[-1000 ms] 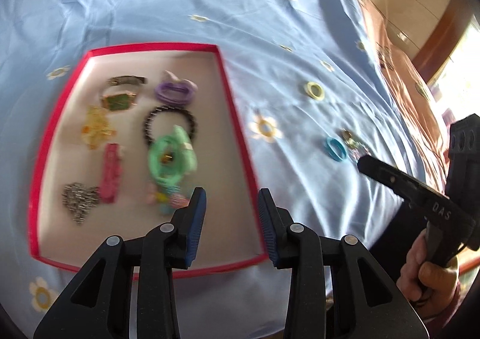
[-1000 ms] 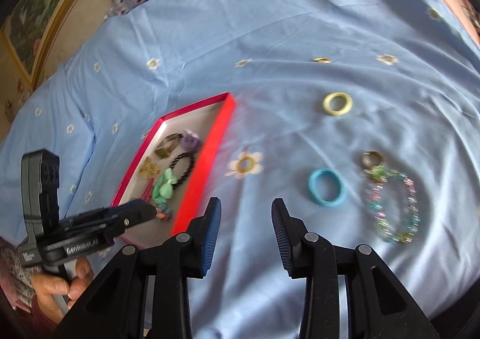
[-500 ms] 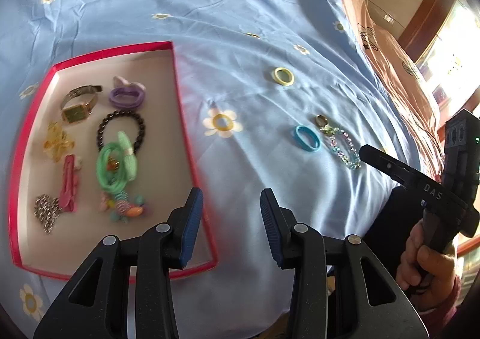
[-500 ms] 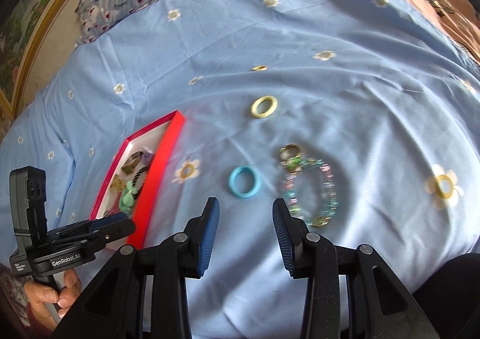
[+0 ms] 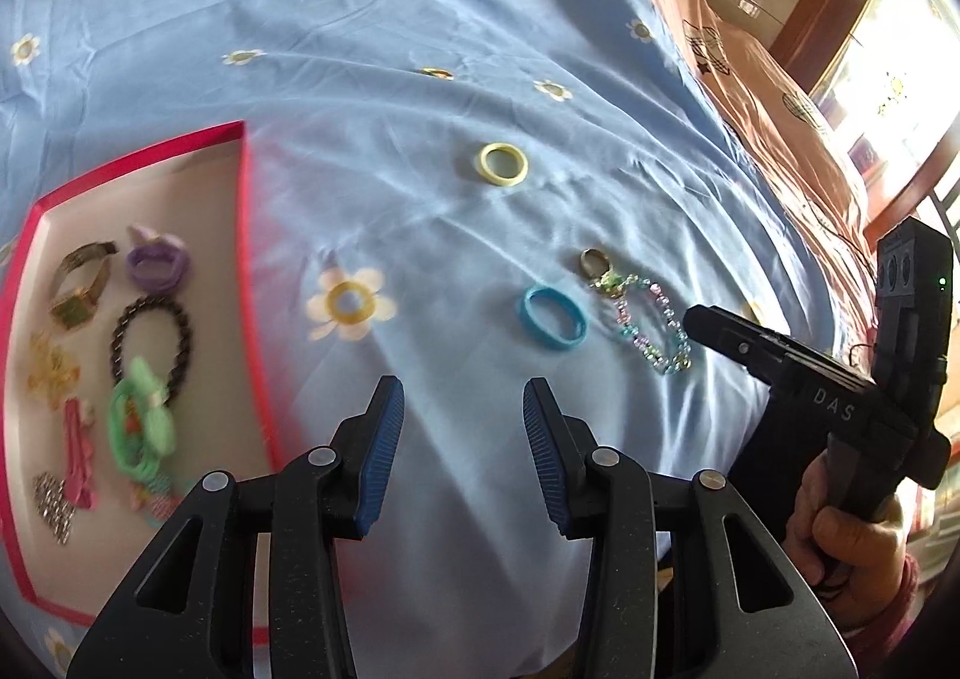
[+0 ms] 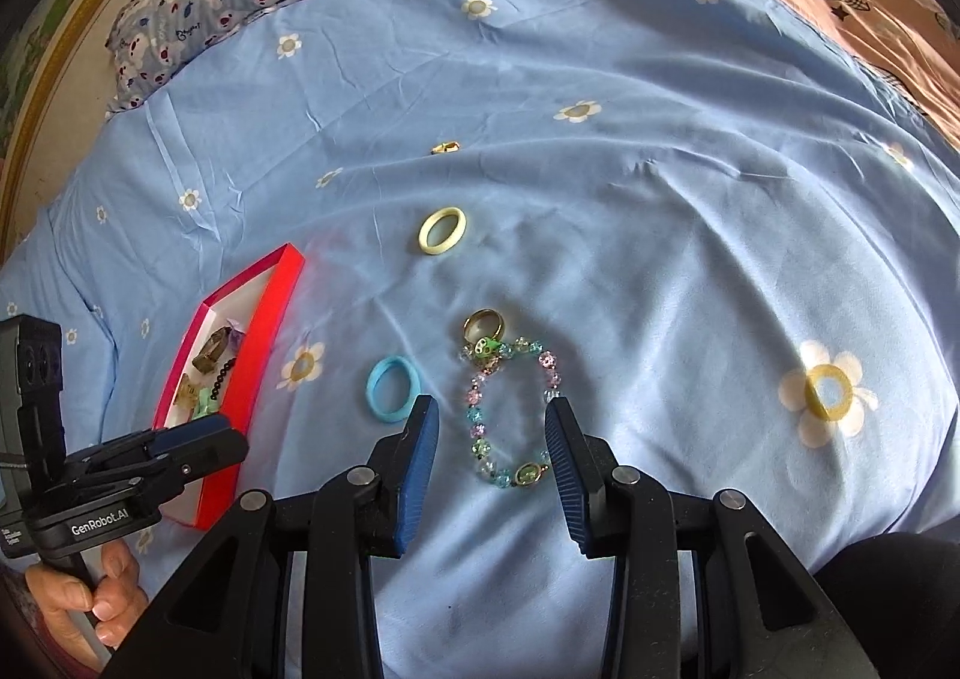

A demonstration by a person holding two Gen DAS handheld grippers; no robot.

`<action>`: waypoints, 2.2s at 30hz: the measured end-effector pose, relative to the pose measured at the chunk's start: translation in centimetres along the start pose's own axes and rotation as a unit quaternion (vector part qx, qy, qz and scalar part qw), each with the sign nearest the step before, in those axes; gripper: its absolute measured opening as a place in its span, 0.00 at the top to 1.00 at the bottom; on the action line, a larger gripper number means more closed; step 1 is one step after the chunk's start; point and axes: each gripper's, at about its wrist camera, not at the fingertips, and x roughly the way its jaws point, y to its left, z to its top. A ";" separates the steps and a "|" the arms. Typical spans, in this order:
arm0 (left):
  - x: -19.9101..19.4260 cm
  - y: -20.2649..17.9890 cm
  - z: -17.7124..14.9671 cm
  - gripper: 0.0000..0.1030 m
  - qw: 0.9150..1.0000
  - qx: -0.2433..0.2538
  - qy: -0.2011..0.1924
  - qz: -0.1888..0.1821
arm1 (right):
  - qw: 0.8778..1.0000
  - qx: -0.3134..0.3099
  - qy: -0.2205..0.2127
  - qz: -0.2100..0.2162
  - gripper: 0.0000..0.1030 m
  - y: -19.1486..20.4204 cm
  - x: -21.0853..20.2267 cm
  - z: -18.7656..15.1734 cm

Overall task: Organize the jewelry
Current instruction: 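Grasp the blue hair tie with the left tool while the right tool grasps the beaded bracelet, then carry the blue hair tie and beaded bracelet into the red box and release both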

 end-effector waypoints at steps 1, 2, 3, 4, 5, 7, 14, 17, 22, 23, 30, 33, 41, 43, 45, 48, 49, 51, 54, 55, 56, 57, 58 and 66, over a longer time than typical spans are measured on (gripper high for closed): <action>0.3 -0.2 0.3 0.61 1.000 0.003 0.002 -0.001 | 1.000 0.000 0.002 -0.001 0.62 -0.1 0.1 0.1; 0.5 -0.4 0.6 0.60 1.000 0.004 0.002 -0.001 | 1.000 -0.001 0.003 -0.002 0.61 -0.2 0.1 0.3; 0.8 -0.5 0.9 0.60 1.000 0.006 0.003 0.000 | 1.000 -0.004 0.005 -0.008 0.60 -0.3 0.3 0.4; 1.2 -0.7 1.2 0.60 1.000 0.007 0.005 0.000 | 1.000 -0.007 0.007 -0.013 0.60 -0.3 0.4 0.6; 1.5 -0.8 1.4 0.60 1.000 0.007 0.006 0.000 | 1.000 -0.010 0.010 -0.018 0.60 -0.4 0.7 0.7; 2.4 -1.0 1.9 0.60 1.000 0.006 0.014 -0.004 | 0.999 -0.015 0.022 -0.022 0.60 -0.6 1.3 0.9; 5.6 -2.7 3.2 0.60 0.999 0.025 0.037 -0.010 | 0.998 -0.029 0.048 -0.027 0.60 -0.9 3.0 0.6; 7.3 -3.1 3.1 0.61 0.998 0.033 0.053 -0.004 | 0.998 -0.031 0.052 -0.028 0.61 -1.0 3.6 0.5; 7.5 -3.4 2.7 0.93 0.997 0.055 0.047 0.000 | 0.998 -0.031 0.048 -0.036 0.86 -1.3 3.9 0.6; 7.4 -3.3 2.7 0.98 0.997 0.054 0.048 -0.006 | 0.998 -0.025 0.048 -0.033 0.93 -1.4 3.9 0.6; 5.0 -2.7 1.8 0.98 0.998 0.043 0.029 -0.018 | 1.000 -0.015 0.025 -0.004 0.93 -1.0 2.5 0.6; 3.6 -2.2 1.6 0.98 0.999 0.035 0.015 -0.020 | 1.000 -0.015 0.014 0.009 0.93 -0.4 1.7 0.7; -0.2 0.1 0.6 0.98 1.000 0.006 -0.019 -0.013 | 0.998 -0.035 -0.009 0.043 0.93 2.8 0.2 1.1; -0.9 0.8 0.2 0.98 1.000 0.000 -0.026 -0.008 | 0.998 -0.040 -0.012 0.050 0.93 3.6 0.1 1.0; -1.5 1.6 -0.2 0.98 0.999 -0.010 -0.031 -0.005 | 0.997 -0.046 -0.011 0.057 0.93 4.4 0.1 0.9; -2.4 2.7 -0.8 0.98 0.999 -0.021 -0.037 -0.003 | 0.996 -0.056 -0.011 0.064 0.93 5.6 0.0 0.9; -2.6 3.0 -1.0 0.98 0.999 -0.024 -0.039 -0.002 | 0.996 -0.058 -0.011 0.066 0.93 5.9 -0.1 0.9; -3.1 3.6 -1.4 0.98 0.999 -0.031 -0.043 0.001 | 0.995 -0.063 -0.013 0.072 0.93 6.5 -0.3 1.0; -3.7 4.5 -1.9 0.98 0.998 -0.041 -0.047 0.003 | 0.994 -0.071 -0.016 0.081 0.93 7.6 -0.6 1.0; -3.9 4.7 -2.0 0.98 0.998 -0.043 -0.048 0.005 | 0.994 -0.074 -0.017 0.083 0.93 7.9 -0.7 1.0; -4.2 5.0 -2.2 0.98 0.998 -0.047 -0.050 0.006 | 0.993 -0.077 -0.017 0.086 0.93 8.2 -0.8 1.0; -4.4 5.3 -2.3 0.98 0.997 -0.050 -0.051 0.007 | 0.993 -0.080 -0.017 0.088 0.93 8.6 -0.9 1.0; -4.5 5.5 -2.3 0.98 0.997 -0.053 -0.052 0.009 | 0.992 -0.083 -0.017 0.091 0.93 8.9 -0.9 1.0; -6.4 8.2 -3.7 0.98 0.995 -0.079 -0.063 0.025 | 0.987 -0.111 -0.007 0.117 0.93 12.5 -0.4 0.6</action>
